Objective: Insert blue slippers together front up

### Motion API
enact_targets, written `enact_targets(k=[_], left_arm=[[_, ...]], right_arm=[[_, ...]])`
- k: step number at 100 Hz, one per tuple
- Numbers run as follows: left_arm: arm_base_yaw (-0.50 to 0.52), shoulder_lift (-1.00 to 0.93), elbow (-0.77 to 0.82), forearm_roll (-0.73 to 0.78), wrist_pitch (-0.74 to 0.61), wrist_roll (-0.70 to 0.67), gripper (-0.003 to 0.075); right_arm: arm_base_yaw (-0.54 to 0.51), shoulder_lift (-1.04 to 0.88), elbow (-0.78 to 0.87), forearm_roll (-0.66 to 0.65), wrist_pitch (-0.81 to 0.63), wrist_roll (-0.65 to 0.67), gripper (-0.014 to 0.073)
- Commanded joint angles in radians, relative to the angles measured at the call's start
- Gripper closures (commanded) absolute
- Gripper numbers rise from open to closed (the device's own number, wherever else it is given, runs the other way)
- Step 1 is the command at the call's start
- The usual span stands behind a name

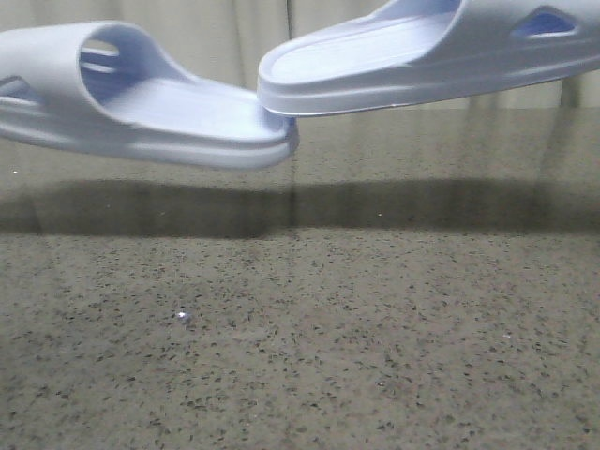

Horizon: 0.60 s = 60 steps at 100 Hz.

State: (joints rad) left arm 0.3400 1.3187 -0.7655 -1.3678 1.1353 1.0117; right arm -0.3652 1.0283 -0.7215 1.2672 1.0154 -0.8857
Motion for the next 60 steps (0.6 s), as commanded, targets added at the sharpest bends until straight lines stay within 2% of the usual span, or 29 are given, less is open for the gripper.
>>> enact_targets(k=[1,19,40,60], left_arm=[[0.001,-0.026,-0.025,-0.1,0.072,-0.017,0.0705],[-0.014,-0.026,-0.013,-0.145,0.101,-0.017,0.0705],[-0.062,-0.026,0.001,-0.202,0.132,-0.017,0.0705],[-0.103,-0.026,0.001,-0.256,0.132,-0.017,0.0705]], right_arm=[[0.0,-0.013,-0.038,0.097,0.03,-0.022,0.0696],[0.038,0.006,-0.038,0.109,0.025,-0.033,0.0696],[0.07,0.056,-0.038,0.203,0.023,-0.098,0.0696],[0.107,0.117,-0.038,0.232,0.023,-0.144,0.0696]])
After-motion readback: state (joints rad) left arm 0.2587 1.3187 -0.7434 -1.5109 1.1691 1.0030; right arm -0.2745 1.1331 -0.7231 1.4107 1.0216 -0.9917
